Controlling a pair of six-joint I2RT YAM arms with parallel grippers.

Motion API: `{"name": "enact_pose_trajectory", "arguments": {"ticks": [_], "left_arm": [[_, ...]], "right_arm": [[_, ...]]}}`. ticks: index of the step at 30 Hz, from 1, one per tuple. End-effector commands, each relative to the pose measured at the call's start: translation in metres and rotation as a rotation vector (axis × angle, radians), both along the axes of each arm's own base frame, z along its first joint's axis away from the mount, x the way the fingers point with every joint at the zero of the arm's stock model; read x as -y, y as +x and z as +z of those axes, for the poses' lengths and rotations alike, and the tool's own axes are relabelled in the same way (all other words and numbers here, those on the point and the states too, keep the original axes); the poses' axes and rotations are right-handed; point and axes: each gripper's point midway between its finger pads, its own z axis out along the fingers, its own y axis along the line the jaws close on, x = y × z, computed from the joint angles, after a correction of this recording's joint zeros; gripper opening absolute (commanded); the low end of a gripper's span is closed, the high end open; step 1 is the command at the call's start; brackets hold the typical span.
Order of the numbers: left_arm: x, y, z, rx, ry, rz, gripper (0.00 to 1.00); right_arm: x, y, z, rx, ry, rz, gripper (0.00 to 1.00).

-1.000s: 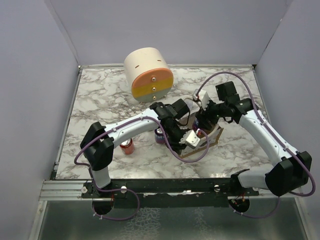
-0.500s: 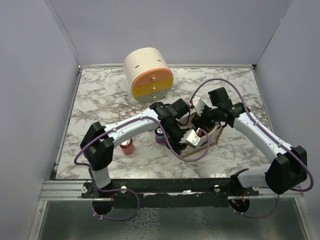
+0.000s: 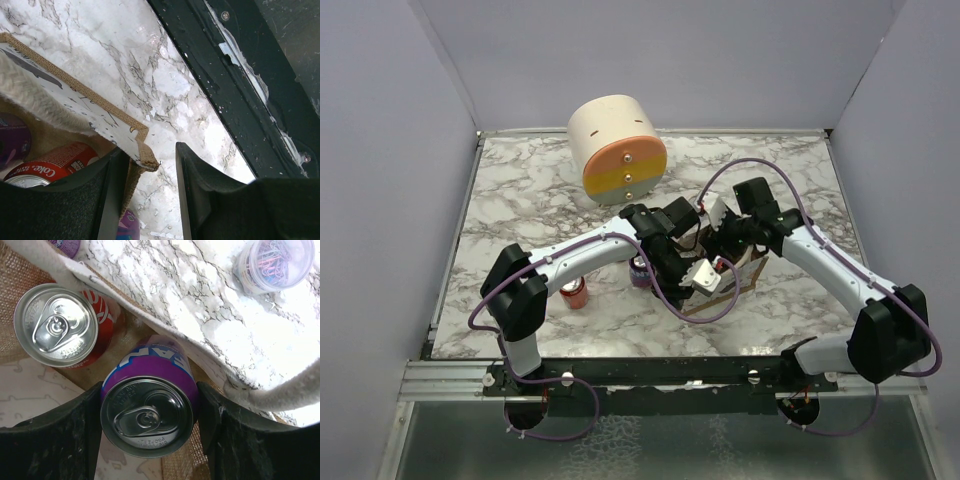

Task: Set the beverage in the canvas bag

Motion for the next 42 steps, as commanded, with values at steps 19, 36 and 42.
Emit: {"name": "enact_pose_trajectory", "arguments": {"ticks": [19,36,42], "left_arm": [[0.001,-0.002,0.004,-0.005,-0.009,-0.024,0.45],[0.000,-0.002,0.002,-0.004,-0.003,-0.025,0.46],[0.000,-0.002,0.000,-0.003,0.002,-0.022,0.47]], "right_arm": [[-0.009,0.027,-0.011,0.041,0.038,-0.110,0.32],[-0.011,0.028,-0.029,0.036,0.048,-0.115,0.45],[-0.012,0.027,-0.035,0.025,0.049,-0.117,0.51]]}}
